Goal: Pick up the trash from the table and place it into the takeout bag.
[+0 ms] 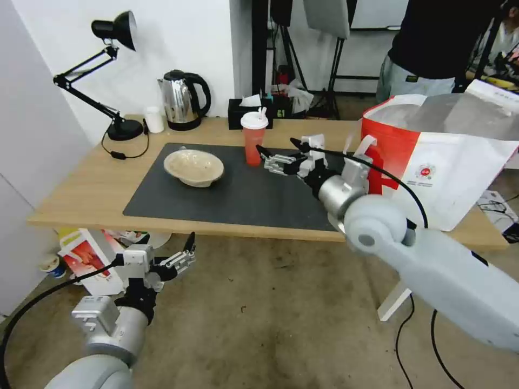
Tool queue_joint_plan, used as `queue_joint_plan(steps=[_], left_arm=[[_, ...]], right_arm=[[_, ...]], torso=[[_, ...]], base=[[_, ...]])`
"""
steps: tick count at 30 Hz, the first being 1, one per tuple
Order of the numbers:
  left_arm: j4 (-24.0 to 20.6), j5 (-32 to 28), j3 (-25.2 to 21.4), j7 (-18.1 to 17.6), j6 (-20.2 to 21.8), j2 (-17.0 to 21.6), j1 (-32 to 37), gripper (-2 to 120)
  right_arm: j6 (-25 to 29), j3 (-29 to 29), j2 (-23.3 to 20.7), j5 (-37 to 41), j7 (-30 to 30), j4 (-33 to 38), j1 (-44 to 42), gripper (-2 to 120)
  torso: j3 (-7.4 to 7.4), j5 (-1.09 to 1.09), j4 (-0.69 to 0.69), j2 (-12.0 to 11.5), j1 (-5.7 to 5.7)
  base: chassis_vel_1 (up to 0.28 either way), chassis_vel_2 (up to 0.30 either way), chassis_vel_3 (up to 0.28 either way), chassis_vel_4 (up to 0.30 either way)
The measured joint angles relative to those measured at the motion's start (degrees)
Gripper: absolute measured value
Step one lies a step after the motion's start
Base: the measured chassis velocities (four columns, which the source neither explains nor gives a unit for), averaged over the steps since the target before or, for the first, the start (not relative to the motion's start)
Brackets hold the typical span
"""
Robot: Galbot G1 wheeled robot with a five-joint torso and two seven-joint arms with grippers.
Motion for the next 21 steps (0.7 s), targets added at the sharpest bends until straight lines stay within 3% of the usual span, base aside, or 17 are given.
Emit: queue_joint_plan(steps=[21], left_arm=[[0.2,-0.2,0.1,0.0,0.0,0.5,-0.6,100]], right_arm=[[-5.8,-4.6,6.2,2.1,5.7,-7.8,8.2,100]], torso=[[0.0,0.01,0.01,0.0,0.0]], base=[[0.0,0.0,0.0,0.0]])
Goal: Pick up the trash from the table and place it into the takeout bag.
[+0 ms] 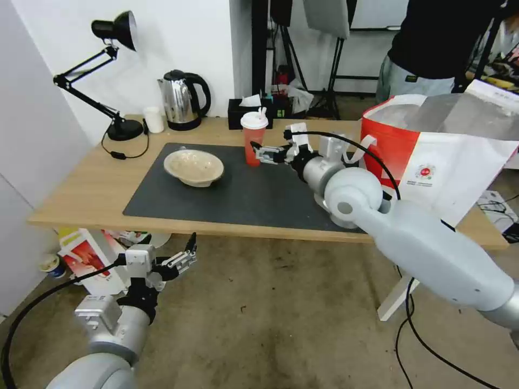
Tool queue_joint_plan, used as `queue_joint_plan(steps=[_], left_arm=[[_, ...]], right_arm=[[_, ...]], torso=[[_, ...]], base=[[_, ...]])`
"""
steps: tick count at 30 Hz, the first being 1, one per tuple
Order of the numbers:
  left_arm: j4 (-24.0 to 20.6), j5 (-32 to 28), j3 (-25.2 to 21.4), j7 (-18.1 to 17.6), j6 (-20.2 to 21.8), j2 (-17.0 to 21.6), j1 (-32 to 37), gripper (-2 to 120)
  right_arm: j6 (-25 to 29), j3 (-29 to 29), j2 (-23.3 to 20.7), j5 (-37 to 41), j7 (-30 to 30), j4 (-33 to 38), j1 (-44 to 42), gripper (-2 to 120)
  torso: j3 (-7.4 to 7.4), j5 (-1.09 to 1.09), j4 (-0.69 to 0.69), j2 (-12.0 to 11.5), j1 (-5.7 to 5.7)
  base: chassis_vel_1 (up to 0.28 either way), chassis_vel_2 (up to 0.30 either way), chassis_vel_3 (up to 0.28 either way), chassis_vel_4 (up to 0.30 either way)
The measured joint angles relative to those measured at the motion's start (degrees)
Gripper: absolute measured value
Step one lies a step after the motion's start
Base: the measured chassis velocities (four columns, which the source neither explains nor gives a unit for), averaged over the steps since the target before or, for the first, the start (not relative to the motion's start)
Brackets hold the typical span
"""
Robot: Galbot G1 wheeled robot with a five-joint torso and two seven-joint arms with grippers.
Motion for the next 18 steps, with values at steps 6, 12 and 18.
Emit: queue_joint_plan(steps=[6,12,18], left_arm=[[0.0,-0.1,-0.1,0.0,0.0,0.1,-0.1,100],[-0.1,-0.1,-0.1,0.0,0.0,0.1,0.0,100],[-0.1,-0.1,0.0,-0.1,0.0,-0.2,0.1,100]], right_arm=[[-0.9,-0.4,2.0,0.5,-0.1,-2.3,1.0,100],[-1.7,-0.5,3.7,1.8,0.1,-4.4,1.7,100],[-1.9,-0.5,5.0,2.4,0.8,-6.3,2.1,100]], torso=[[0.0,0.0,0.0,0.0,-0.01],[0.0,0.0,0.0,0.0,0.0],[0.0,-0.01,0.0,0.0,-0.01]], base=[[0.0,0.0,0.0,0.0],[0.0,0.0,0.0,0.0],[0.0,0.0,0.0,0.0]])
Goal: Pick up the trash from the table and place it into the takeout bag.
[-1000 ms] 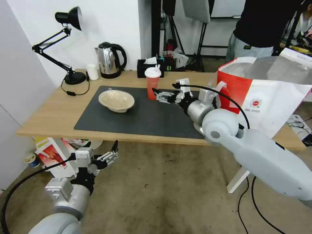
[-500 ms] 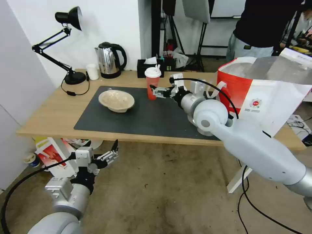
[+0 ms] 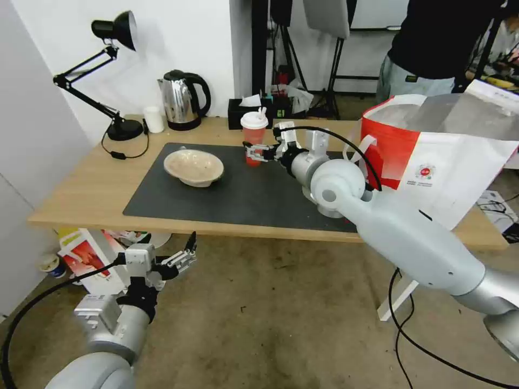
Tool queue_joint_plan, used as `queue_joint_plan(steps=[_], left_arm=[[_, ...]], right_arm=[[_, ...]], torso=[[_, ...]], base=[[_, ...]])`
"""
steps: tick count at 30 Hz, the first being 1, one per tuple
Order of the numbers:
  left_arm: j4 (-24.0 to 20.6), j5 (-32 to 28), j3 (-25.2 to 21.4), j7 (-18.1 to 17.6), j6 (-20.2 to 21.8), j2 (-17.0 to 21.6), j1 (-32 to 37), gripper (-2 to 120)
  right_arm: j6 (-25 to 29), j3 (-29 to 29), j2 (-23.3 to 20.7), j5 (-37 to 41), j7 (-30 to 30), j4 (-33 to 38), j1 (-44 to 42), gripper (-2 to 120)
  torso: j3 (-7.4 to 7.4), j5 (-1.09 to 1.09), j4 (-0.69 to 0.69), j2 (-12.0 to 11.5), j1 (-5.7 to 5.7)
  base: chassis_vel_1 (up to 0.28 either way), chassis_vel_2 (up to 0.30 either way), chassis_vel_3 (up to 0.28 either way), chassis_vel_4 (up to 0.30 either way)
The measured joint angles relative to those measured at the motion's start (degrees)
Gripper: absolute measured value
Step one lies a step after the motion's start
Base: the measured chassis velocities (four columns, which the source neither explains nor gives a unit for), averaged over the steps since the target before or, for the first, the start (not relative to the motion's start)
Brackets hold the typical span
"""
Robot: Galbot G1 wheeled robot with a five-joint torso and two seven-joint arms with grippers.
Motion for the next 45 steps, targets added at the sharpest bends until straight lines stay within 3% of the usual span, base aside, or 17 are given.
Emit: queue_joint_plan(steps=[13,45], left_arm=[[-0.2,0.2,0.3,0.0,0.0,-0.4,0.2,100],[-0.2,0.1,0.4,0.1,-0.2,0.1,-0.2,100]], right_arm=[[0.0,1.0,4.4,-0.8,-0.2,-8.2,1.4,100],[0.7,3.3,15.4,-6.9,-7.4,-27.7,5.0,100]], torso=[[0.0,0.01,0.0,0.0,0.0],[0.0,0.0,0.01,0.0,0.01]], base=[[0.0,0.0,0.0,0.0],[0.0,0.0,0.0,0.0]])
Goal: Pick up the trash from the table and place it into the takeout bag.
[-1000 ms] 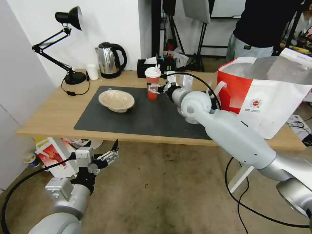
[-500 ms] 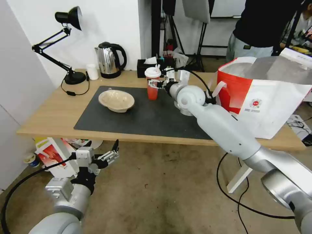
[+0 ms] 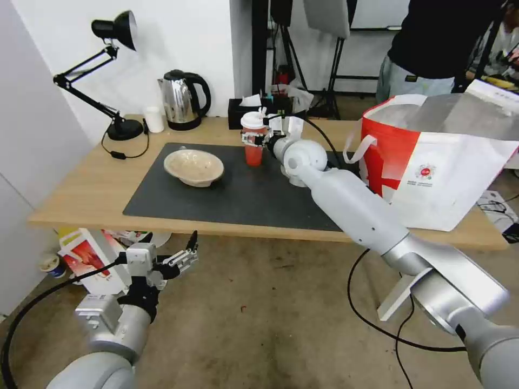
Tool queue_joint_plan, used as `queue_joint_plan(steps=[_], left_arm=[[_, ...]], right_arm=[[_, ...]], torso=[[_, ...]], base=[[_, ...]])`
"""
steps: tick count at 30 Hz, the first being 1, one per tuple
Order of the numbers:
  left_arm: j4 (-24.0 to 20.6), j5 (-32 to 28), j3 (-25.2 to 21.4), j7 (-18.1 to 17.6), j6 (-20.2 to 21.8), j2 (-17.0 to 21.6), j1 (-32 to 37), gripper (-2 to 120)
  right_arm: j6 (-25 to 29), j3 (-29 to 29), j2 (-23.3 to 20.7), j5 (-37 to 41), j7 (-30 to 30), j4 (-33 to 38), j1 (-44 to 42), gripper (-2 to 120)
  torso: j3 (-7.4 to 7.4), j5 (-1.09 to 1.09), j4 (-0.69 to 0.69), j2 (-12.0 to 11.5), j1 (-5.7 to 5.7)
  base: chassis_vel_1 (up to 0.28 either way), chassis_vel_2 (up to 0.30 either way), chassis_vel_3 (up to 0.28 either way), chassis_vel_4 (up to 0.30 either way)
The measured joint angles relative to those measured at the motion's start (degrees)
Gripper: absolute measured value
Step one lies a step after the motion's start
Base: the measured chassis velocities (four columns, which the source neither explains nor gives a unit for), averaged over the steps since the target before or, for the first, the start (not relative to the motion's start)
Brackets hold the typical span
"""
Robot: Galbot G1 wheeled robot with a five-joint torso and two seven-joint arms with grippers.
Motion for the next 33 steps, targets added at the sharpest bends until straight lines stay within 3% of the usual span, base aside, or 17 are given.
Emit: queue_joint_plan(steps=[15,22,33], left_arm=[[-0.1,-0.2,0.0,0.0,-0.1,0.3,0.0,100],[-0.2,-0.2,0.0,0.0,-0.2,0.1,0.2,100],[-0.2,-0.2,0.1,0.0,-0.2,0.0,0.0,100]], right_arm=[[1.6,1.5,4.0,-2.7,-8.3,-10.3,2.0,99],[1.9,1.6,4.3,-2.8,-9.4,-10.8,2.0,83],[2.1,1.8,2.4,-2.5,-9.8,-9.4,0.8,47]], torso=[[0.0,0.0,-0.01,0.0,0.0],[0.0,0.01,0.0,0.0,0.0],[0.0,0.01,-0.01,0.0,0.0]], base=[[0.0,0.0,0.0,0.0],[0.0,0.0,0.0,0.0],[0.0,0.0,0.0,0.0]])
